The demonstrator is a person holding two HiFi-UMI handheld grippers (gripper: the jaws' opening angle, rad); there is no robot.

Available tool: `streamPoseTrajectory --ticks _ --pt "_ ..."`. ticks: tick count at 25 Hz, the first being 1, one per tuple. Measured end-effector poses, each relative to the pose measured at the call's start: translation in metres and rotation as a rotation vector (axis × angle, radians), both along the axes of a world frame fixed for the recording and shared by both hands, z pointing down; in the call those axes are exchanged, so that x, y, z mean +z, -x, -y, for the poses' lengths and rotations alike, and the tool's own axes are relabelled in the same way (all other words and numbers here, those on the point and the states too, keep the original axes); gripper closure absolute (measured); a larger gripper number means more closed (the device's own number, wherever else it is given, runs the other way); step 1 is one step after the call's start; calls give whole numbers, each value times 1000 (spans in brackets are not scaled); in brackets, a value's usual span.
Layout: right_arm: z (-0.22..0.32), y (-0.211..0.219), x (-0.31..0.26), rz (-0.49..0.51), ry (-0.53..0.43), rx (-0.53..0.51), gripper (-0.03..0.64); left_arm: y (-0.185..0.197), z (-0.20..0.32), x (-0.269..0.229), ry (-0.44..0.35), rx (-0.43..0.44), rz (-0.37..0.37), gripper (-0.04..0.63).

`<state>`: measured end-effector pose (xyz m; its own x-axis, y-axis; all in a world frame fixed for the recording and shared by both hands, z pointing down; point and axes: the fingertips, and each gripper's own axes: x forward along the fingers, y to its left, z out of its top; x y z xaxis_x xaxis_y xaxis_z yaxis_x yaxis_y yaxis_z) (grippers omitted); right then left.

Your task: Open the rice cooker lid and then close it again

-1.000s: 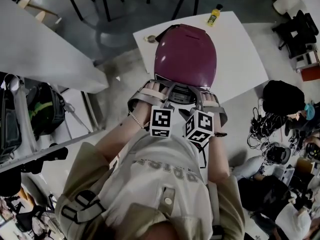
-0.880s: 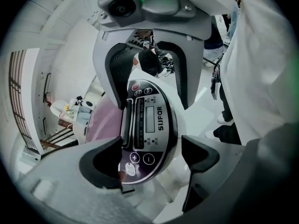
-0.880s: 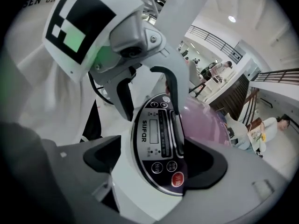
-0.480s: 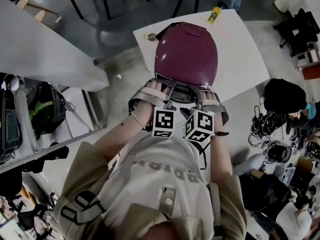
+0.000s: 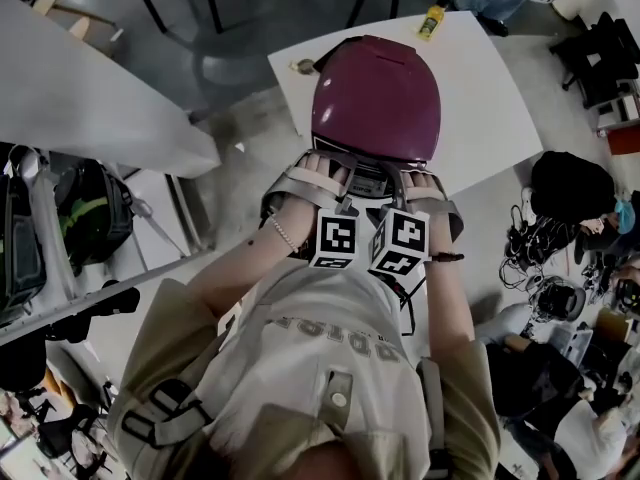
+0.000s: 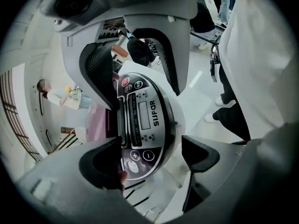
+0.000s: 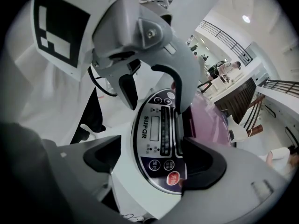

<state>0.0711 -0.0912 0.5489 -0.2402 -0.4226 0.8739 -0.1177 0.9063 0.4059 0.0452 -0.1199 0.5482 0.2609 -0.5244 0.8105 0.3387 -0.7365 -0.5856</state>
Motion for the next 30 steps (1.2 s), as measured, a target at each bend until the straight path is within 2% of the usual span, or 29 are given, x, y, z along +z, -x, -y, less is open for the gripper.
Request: streamPoseTrajectory --ticks 9,30 --pt "-1 2 0 30 2 21 222 -1 -2 0 31 -10 -60 178" --pt "5 6 -5 96 25 67 221 -1 1 -3 65 -13 -103 170"
